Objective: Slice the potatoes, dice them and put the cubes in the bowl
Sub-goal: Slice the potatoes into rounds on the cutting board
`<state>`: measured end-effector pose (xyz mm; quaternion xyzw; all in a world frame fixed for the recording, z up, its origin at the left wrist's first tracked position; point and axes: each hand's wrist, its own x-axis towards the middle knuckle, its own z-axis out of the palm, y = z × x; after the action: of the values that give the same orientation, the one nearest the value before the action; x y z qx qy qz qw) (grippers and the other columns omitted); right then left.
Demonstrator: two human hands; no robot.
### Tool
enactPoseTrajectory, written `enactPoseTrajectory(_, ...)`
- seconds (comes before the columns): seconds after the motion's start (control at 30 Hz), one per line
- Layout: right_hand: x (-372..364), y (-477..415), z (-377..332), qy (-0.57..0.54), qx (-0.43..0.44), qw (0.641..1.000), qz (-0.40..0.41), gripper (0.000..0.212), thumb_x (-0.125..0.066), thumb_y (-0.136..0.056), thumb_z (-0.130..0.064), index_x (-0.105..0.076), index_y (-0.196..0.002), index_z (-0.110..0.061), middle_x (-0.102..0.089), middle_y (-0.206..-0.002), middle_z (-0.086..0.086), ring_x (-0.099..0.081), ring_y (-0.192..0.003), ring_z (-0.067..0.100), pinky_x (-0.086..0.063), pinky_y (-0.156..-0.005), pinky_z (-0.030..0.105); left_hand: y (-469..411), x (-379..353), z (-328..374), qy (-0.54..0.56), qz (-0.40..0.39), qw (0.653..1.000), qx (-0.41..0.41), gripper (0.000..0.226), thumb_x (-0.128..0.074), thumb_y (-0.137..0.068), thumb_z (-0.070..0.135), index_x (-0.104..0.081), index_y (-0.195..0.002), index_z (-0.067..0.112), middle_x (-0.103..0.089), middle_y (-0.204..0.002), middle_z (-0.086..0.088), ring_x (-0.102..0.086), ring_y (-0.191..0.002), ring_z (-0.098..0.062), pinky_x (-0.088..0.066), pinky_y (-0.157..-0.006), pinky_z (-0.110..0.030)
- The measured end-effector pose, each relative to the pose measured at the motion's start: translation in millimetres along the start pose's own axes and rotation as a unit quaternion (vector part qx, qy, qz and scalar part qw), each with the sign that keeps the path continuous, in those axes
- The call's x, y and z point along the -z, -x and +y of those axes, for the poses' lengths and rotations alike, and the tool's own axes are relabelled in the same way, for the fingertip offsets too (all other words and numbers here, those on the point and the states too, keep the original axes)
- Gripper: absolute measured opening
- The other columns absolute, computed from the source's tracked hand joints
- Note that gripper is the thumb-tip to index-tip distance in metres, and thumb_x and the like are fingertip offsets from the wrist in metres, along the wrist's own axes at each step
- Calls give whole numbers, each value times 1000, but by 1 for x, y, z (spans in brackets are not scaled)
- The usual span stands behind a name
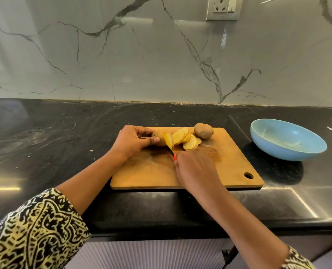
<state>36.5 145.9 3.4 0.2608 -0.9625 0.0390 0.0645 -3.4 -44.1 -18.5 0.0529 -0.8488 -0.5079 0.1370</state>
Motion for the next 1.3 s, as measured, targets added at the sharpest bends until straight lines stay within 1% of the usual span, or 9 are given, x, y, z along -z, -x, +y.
enactPoseTrajectory(0.13, 3, 2, 9, -5, -14, 1000, 14, 19, -44, -101, -27, -58, -109, -17, -46, -81, -3, -47, -77, 13, -38, -67, 28, 1, 0, 0, 20, -7, 1000, 10, 37, -77, -73, 25, -70, -109, 17, -71, -100, 3, -66, -97, -9, -51, -90, -27)
enactPoseTrajectory(0.3, -8, -6, 19, -63, -87, 994, 32, 28, -42, -100, -35, -63, -109, -19, -63, -96, 1, -57, -87, 16, -44, -72, 29, 2, 3, 0, 38, -22, 999, 10, 39, -77, -72, 23, -69, -110, 18, -72, -101, 2, -66, -98, -10, -50, -95, -33)
enactPoseTrajectory(0.47, -9, -12, 32, -106, -109, 984, 89, 31, -41, -101, -36, -66, -108, -18, -61, -84, -2, -54, -79, 13, -40, -64, 27, 1, 3, 1, 39, -25, 999, 13, 39, -77, -73, 22, -68, -111, 17, -71, -102, 1, -66, -99, -11, -50, -96, -34)
enactPoseTrajectory(0.7, -7, -2, 13, -80, -25, 981, 176, 35, -38, -101, -38, -56, -129, -28, -68, -94, -2, -59, -79, 13, -43, -63, 25, 2, 1, 1, 37, -21, 999, 6, 43, -80, -64, 29, -71, -105, 20, -73, -99, 3, -67, -97, -10, -52, -94, -33)
enactPoseTrajectory(0.83, -12, -4, 5, -58, -10, 982, 179, 37, -34, -102, -38, -52, -132, -27, -68, -97, -1, -60, -81, 14, -36, -61, 25, 2, 1, 2, 33, -18, 999, -7, 39, -81, -67, 24, -72, -105, 18, -73, -94, 7, -68, -89, -3, -52, -79, -15)
enactPoseTrajectory(0.9, -12, -4, 4, -55, -7, 982, 179, 37, -33, -103, -38, -52, -132, -26, -68, -99, -1, -61, -83, 15, -35, -61, 24, 3, 1, 2, 27, -18, 999, -11, 39, -80, -68, 23, -72, -106, 18, -73, -94, 8, -68, -88, -2, -51, -75, -11)
enactPoseTrajectory(1.0, -8, -6, 1, -47, -6, 984, 173, 35, -35, -103, -35, -53, -130, -23, -68, -99, -1, -61, -84, 15, -35, -59, 24, 2, 1, 2, 26, -17, 999, -11, 41, -81, -67, 26, -72, -106, 17, -73, -96, 5, -68, -91, -5, -52, -85, -19)
enactPoseTrajectory(1.13, -7, -11, -6, -16, 1, 986, 168, 29, -39, -103, -27, -53, -127, -20, -66, -92, 0, -48, -68, 13, -21, -44, 21, 2, 0, 1, 21, -9, 1000, -15, 39, -81, -67, 25, -73, -105, 17, -74, -95, 4, -68, -92, -7, -53, -90, -26)
enactPoseTrajectory(1.3, -6, -10, -10, -7, -12, 988, 157, 24, -41, -103, -25, -54, -122, -19, -58, -80, -1, -43, -64, 12, -20, -43, 20, 1, 0, -1, 16, -8, 1000, -19, 38, -82, -67, 26, -73, -104, 18, -74, -94, 5, -69, -91, -7, -53, -91, -31)
